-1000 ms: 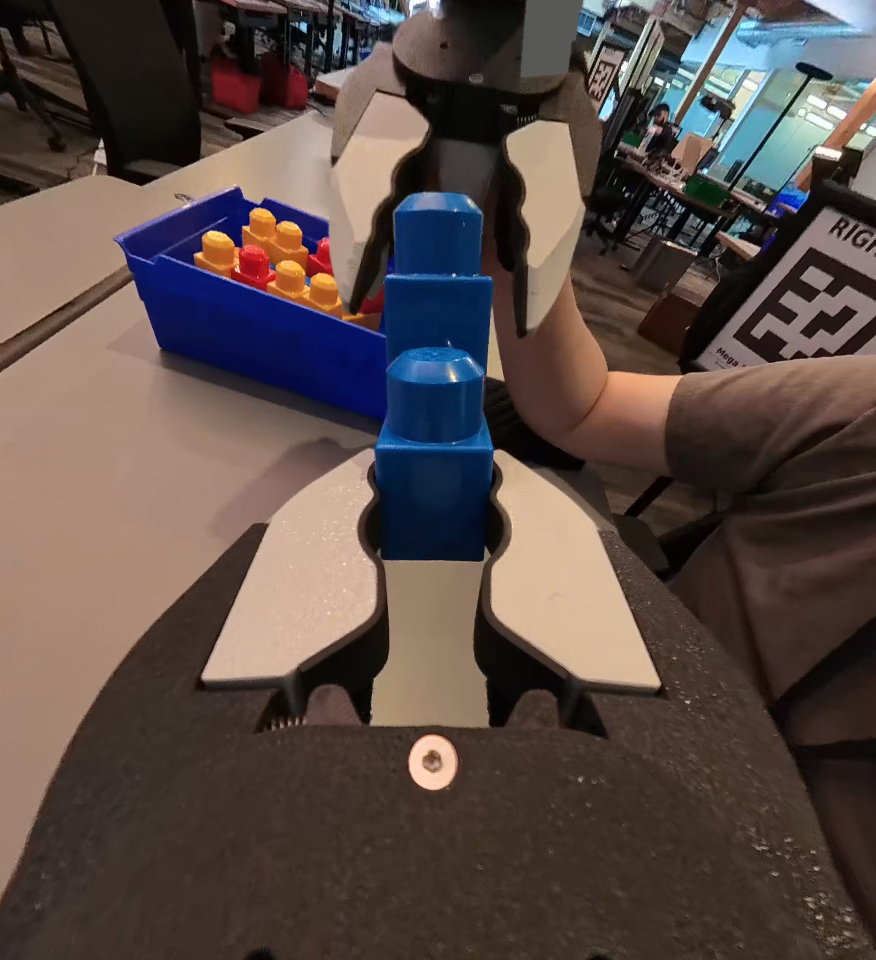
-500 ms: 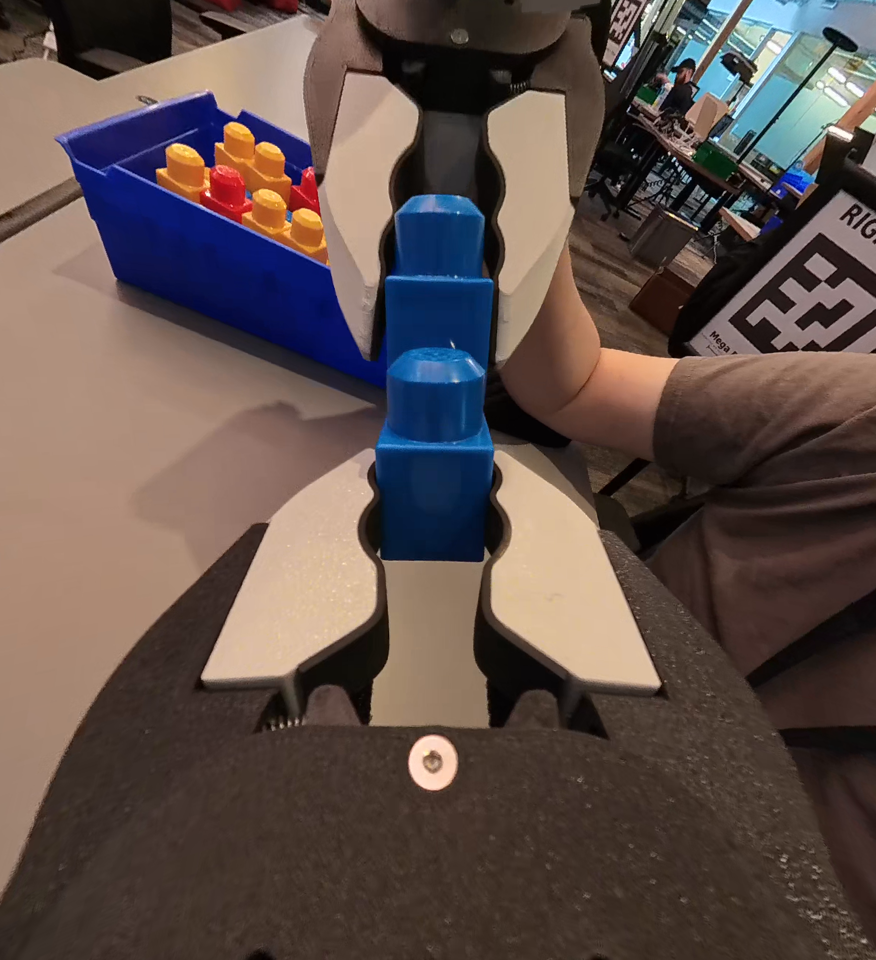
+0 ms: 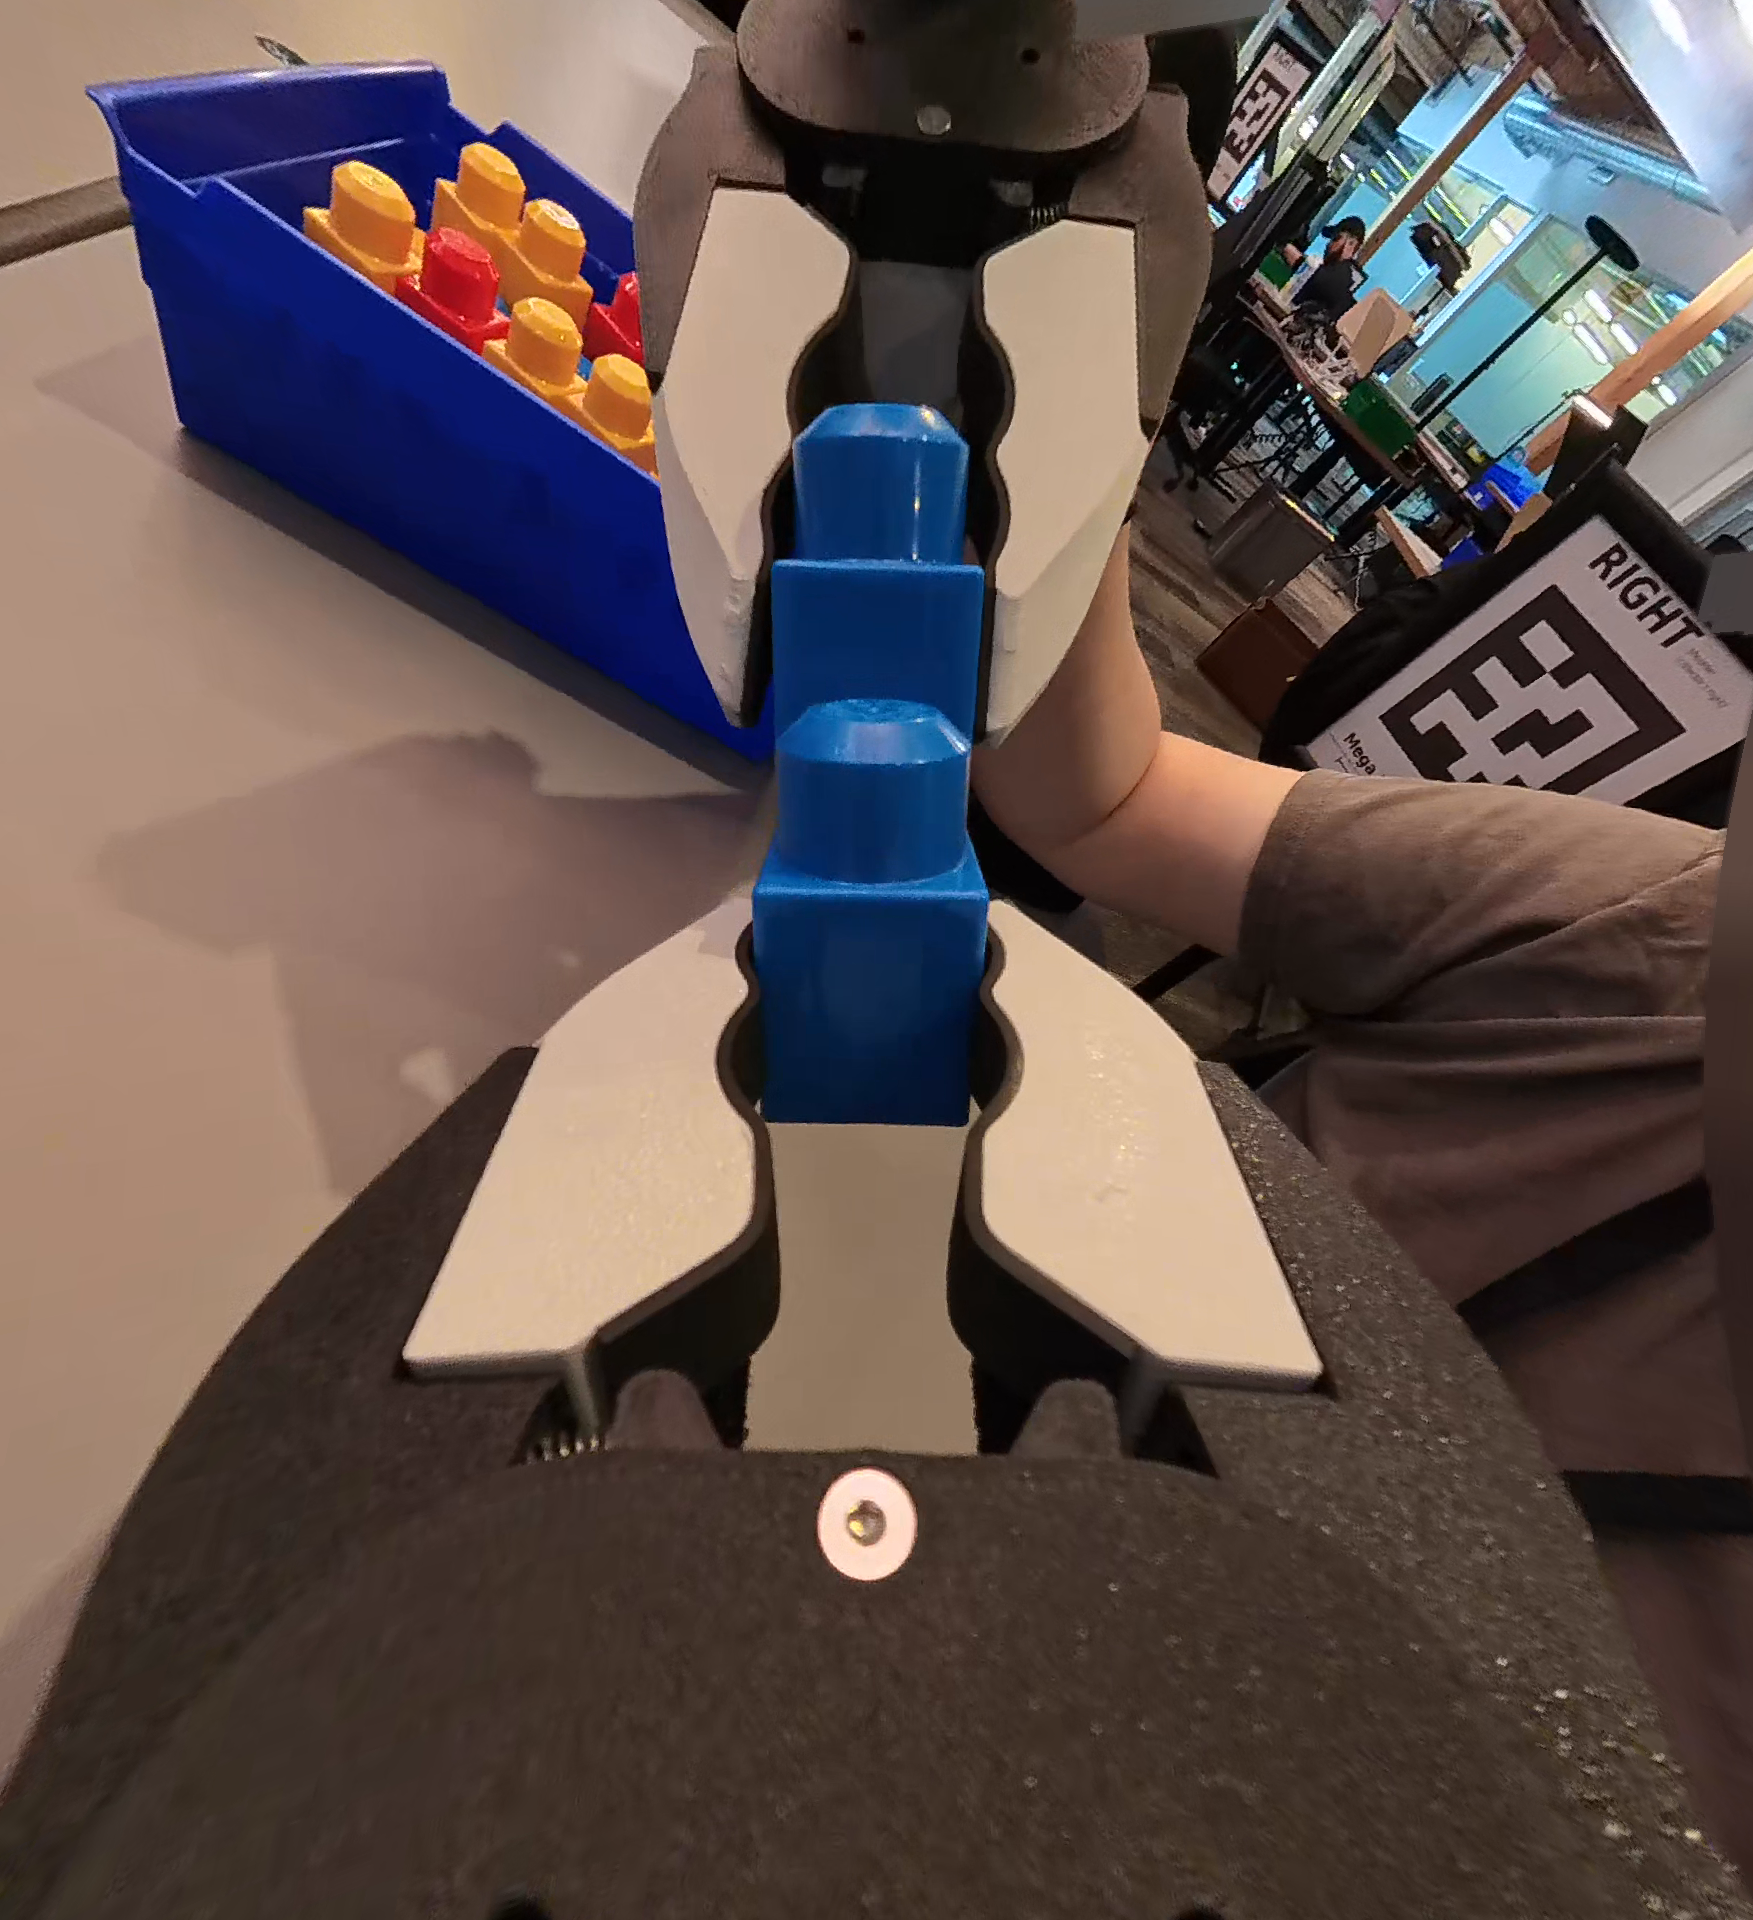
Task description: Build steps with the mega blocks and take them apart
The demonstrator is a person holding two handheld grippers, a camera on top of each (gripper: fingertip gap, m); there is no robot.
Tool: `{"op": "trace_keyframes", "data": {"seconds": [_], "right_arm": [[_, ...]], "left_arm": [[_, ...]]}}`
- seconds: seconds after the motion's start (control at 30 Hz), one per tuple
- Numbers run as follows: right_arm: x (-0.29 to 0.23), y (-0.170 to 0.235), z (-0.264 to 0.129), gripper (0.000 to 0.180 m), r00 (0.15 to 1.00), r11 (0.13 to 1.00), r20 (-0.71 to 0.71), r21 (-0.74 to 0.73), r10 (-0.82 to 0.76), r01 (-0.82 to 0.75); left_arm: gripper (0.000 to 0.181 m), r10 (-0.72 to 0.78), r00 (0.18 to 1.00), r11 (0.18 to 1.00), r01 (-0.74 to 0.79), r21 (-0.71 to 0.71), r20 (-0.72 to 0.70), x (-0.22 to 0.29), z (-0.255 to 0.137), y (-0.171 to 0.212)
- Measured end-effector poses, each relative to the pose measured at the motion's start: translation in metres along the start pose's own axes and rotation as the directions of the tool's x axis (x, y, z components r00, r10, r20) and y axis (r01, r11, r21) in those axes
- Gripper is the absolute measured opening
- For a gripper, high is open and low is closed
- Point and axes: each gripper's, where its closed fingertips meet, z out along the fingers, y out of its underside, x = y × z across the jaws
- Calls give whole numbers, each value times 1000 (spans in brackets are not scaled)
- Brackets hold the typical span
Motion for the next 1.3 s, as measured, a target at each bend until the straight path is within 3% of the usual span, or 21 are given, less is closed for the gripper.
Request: {"op": "trace_keyframes", "data": {"seconds": [0.23, 0.3, 0.4, 0.43, 0.5, 0.53, 0.63, 0.73, 0.83, 0.9, 0.97, 1.07, 1.3], "right_arm": [[-2, 10, -2, 37, 999, 997, -23, -76, -31, 29], [-1, 13, -4, 46, 998, 994, -47, -101, -52, 47], [-3, 16, -5, 37, 996, 988, -36, -129, -87, 82], [-2, 18, -5, 37, 994, 985, -42, -146, -102, 95], [1, 19, -7, 37, 983, 974, -97, -181, -156, 137], [1, 19, -12, 37, 975, 969, -124, -192, -183, 157], [-9, 15, -56, 37, 945, 958, -209, -194, -250, 210], [-11, 26, -138, 37, 858, 954, -422, -191, -291, 230], [5, 72, -215, 37, 741, 959, -615, -241, -269, 149], [19, 109, -241, 38, 724, 955, -645, -289, -246, 67], [32, 142, -250, 37, 752, 947, -633, -318, -183, -37], [56, 182, -261, 38, 729, 899, -674, -385, -118, -210], [85, 226, -275, 39, 675, 792, -728, -482, -124, -374]], "left_arm": [[36, 58, 998, 998, -58, -23, -16, 3, 5, 3], [36, 73, 997, 997, -73, -29, -8, 3, 6, 4], [36, 107, 994, 994, -107, -29, 14, 2, 5, 4], [41, 121, 992, 992, -120, -28, 26, 2, 5, 3], [73, 156, 986, 988, -155, -19, 54, 3, 4, -1], [75, 184, 981, 983, -183, -22, 67, 4, 1, -2], [79, 226, 969, 974, -226, -12, 98, 6, -11, -8], [71, 218, 973, 975, -221, 31, 82, 13, -26, -16], [70, 233, 966, 970, -238, 40, 116, 12, -40, -21], [68, 251, 958, 966, -257, 34, 137, 11, -48, -22], [68, 253, 956, 964, -261, 39, 147, 13, -54, -24], [67, 256, 955, 963, -266, 45, 149, 16, -61, -24], [63, 276, 950, 953, -290, 85, 145, 26, -77, -31]]}}
